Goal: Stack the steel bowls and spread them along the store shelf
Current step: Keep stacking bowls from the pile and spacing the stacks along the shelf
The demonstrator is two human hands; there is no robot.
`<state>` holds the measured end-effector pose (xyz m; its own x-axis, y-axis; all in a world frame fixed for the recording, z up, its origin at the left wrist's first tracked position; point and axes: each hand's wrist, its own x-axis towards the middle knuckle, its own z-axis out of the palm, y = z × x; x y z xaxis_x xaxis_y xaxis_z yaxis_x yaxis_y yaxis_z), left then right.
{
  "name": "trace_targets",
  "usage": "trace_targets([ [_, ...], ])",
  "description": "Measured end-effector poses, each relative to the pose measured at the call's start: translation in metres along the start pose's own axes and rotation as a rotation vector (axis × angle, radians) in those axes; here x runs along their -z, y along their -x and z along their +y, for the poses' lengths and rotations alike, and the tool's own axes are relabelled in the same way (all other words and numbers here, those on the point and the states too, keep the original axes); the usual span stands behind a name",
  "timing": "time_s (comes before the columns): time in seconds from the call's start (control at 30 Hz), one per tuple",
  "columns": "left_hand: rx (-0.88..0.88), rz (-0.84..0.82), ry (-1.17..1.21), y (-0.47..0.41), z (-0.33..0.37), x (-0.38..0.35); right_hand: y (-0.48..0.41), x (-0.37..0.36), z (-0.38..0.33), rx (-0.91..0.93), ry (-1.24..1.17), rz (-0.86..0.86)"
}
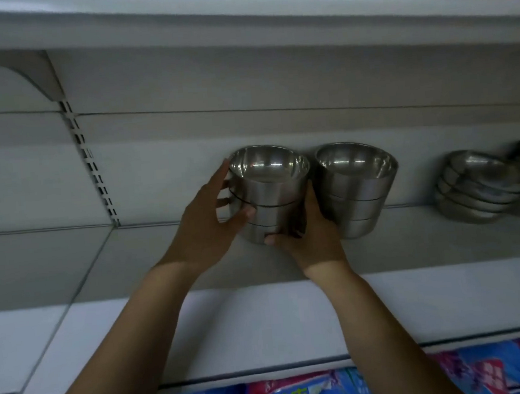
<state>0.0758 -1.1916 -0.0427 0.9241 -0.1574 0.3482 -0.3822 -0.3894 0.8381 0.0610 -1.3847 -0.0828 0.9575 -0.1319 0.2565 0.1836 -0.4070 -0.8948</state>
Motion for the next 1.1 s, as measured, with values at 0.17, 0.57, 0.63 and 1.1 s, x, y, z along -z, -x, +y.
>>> trace_targets([
  [0.17, 0.018, 0.053, -0.009, 0.009, 0.007, -0.008, 0.003, 0.001, 0.007, 0.004, -0.02, 0.009],
  [0.57, 0.082, 0.116, -0.146, 0.037, 0.013, 0.022, 0.02, -0.003, -0.001, -0.008, 0.141, -0.024],
  [0.63, 0.081, 0.148, -0.181, 0.05, 0.013, 0.035, 0.034, -0.009, -0.004, 0.005, 0.203, 0.011],
  [1.1, 0.138, 0.353, -0.503, 0.195, -0.021, 0.212, 0.139, -0.148, -0.121, 0.213, 0.212, -0.021],
])
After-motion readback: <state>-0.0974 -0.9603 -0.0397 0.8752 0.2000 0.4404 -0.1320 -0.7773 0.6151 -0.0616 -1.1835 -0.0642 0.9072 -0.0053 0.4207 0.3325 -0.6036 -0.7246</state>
